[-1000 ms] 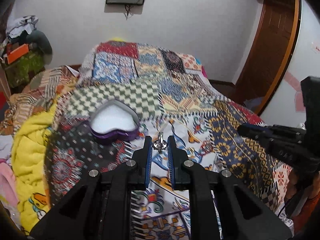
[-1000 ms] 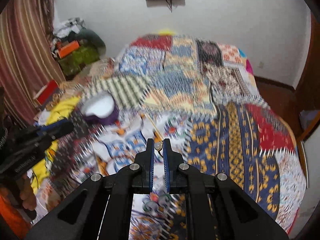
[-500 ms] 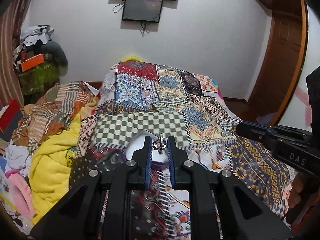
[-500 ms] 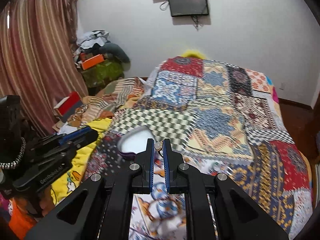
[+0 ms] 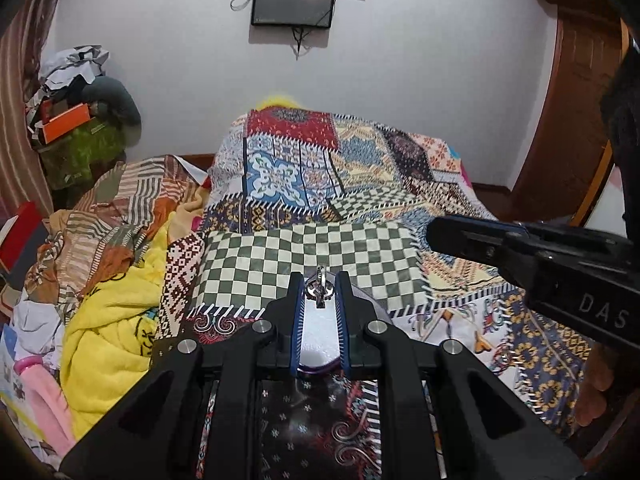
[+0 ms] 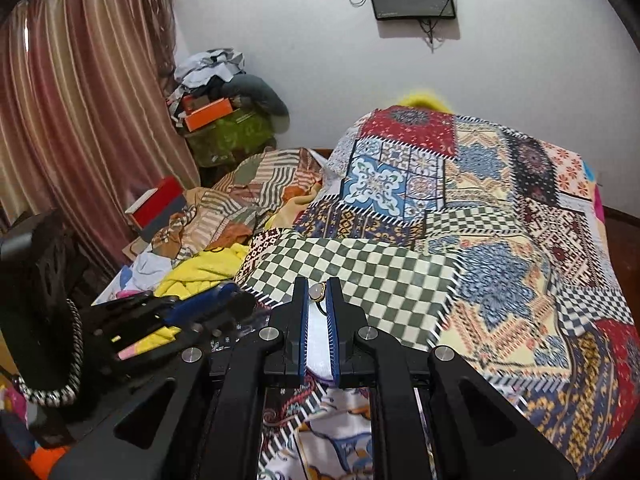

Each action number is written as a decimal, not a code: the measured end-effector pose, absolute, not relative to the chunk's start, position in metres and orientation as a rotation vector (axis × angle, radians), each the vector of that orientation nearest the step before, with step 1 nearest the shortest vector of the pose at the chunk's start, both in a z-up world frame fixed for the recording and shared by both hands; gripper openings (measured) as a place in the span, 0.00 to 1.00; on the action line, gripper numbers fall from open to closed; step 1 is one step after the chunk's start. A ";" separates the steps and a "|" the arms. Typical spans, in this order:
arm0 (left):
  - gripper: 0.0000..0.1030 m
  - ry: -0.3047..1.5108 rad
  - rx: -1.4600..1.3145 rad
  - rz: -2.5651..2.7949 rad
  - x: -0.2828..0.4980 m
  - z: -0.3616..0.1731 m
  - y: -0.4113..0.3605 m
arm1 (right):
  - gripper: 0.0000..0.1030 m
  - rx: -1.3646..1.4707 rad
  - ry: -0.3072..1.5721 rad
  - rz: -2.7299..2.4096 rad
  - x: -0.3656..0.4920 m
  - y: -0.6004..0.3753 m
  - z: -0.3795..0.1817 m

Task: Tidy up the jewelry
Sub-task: 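Carry the silver charm with the left gripper into the purple heart tin, then open the left gripper to drop the charm and withdraw, then grasp the red-gold beaded bracelet with the left gripper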

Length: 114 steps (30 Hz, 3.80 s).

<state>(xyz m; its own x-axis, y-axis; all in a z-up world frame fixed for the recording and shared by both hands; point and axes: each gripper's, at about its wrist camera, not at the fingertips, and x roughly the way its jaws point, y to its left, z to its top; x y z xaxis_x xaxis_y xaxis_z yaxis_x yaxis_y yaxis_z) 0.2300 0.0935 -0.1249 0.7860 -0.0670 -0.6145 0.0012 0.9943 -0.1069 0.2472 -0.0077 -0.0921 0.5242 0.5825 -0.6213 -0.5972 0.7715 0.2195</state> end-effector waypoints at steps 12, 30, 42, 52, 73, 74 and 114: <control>0.13 0.777 -0.130 -0.063 0.259 -0.167 0.098 | 0.08 -0.048 0.835 0.724 0.271 0.011 -0.126; 0.27 0.719 -0.138 -0.016 0.244 -0.135 0.110 | 0.30 0.025 0.827 0.703 0.268 -0.010 -0.101; 0.39 0.679 -0.127 -0.021 0.211 -0.101 0.100 | 0.30 -0.024 0.739 0.602 0.224 -0.052 -0.069; 0.45 0.706 -0.106 -0.080 0.181 -0.099 0.066 | 0.30 -0.034 0.736 0.515 0.189 -0.092 -0.066; 0.62 0.930 -0.103 -0.201 0.153 -0.165 0.011 | 0.30 -0.021 0.971 0.394 0.142 -0.158 -0.145; 0.62 0.940 -0.104 -0.202 0.153 -0.168 0.010 | 0.30 -0.019 0.991 0.401 0.139 -0.157 -0.152; 0.64 1.012 -0.026 -0.233 0.169 -0.207 -0.019 | 0.09 0.071 1.025 0.413 0.146 -0.170 -0.194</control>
